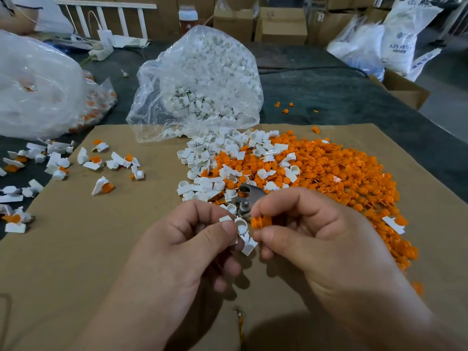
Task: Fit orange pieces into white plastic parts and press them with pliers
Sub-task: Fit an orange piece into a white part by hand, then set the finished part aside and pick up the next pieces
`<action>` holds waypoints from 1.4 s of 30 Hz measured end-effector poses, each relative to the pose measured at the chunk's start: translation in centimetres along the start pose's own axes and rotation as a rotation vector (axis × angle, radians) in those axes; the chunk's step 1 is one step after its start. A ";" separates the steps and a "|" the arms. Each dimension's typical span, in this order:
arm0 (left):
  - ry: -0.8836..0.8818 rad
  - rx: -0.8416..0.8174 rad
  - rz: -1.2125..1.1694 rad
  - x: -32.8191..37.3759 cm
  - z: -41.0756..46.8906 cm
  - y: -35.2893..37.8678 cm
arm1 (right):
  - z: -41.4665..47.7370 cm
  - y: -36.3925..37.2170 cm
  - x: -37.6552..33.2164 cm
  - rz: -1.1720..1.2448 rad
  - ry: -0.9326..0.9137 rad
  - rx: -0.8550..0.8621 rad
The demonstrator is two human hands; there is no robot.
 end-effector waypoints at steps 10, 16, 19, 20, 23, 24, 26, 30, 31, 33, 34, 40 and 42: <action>-0.002 0.045 0.076 -1.3 0.2 -0.4 | -0.7 1.0 -1.0 -0.702 -0.445 -0.032; 0.029 0.010 0.106 -0.8 0.1 -0.1 | -0.7 0.8 -0.8 -0.766 -0.468 0.019; 0.030 0.004 0.115 -0.7 0.1 -0.1 | -0.6 0.9 -0.5 -0.784 -0.476 0.008; 0.029 0.001 0.116 -0.7 0.0 -0.1 | -0.6 0.9 -0.6 -0.784 -0.485 0.009; 0.034 -0.025 0.122 -0.4 -0.1 0.0 | -0.5 0.9 -0.7 -0.799 -0.492 0.010; 0.034 -0.033 0.122 -0.3 -0.2 0.1 | -0.5 0.8 -0.7 -0.799 -0.495 0.011; 0.026 -0.043 0.109 -0.2 -0.2 0.0 | -0.6 0.8 -0.7 -0.791 -0.499 0.004; -0.023 -0.059 0.058 0.0 -0.2 0.1 | -0.5 0.7 -0.7 -0.788 -0.505 -0.014; -0.031 -0.058 0.037 0.0 -0.1 0.1 | -0.5 0.7 -0.7 -0.783 -0.505 -0.015; -0.029 -0.055 0.029 0.0 -0.1 0.1 | -0.5 0.7 -0.6 -0.769 -0.495 -0.017; -0.025 -0.054 0.032 0.0 -0.1 0.2 | -0.4 0.7 -0.5 -0.768 -0.486 -0.019; -0.018 -0.077 0.076 -0.2 0.0 -0.1 | -0.5 0.8 -0.5 -0.818 -0.448 -0.096; -0.001 -0.073 0.117 -0.3 0.0 -0.2 | -0.5 0.7 -0.5 -0.854 -0.454 -0.123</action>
Point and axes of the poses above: each hand's wrist, its own z-axis towards the middle knuckle, its own y-axis out of the palm, x = y × z, the point moved 2 cm from there along z, towards the middle knuckle
